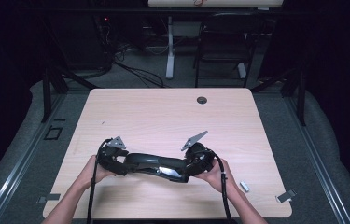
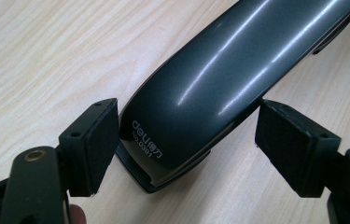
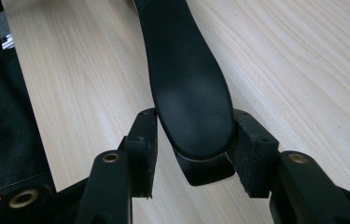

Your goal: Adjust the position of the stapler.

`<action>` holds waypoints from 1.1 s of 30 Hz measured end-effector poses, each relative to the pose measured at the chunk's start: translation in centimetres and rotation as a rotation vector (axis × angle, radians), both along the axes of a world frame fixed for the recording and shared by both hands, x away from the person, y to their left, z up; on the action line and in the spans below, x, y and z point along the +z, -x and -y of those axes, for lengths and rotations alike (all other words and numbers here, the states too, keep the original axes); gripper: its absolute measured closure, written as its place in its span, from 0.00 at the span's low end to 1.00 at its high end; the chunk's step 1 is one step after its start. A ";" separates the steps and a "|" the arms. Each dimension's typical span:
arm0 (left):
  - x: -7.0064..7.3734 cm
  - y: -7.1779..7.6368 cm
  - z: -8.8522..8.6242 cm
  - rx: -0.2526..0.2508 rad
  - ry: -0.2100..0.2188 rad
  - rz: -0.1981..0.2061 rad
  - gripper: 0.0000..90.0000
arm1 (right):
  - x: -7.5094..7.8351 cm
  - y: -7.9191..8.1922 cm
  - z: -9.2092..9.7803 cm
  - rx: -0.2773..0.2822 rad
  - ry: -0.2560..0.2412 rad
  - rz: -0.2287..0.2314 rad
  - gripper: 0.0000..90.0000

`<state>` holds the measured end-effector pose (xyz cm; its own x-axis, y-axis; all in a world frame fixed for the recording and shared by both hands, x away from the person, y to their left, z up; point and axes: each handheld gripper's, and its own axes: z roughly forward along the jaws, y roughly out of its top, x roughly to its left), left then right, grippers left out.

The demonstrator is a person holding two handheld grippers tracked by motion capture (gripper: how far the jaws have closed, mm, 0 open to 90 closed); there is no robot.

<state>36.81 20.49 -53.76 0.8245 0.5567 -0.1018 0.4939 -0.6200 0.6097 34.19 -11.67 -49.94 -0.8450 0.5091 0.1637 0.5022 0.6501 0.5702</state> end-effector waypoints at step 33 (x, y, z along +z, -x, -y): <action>-0.7 0.5 4.3 -0.034 0.026 0.020 0.27 | 0.3 -1.5 2.8 -0.142 0.033 -0.011 0.50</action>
<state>36.36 16.16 -54.42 0.8450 0.5255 -0.0991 0.4600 -0.6199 0.6357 35.64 -14.43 -49.64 -0.7622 0.6288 0.1539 0.5966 0.5899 0.5441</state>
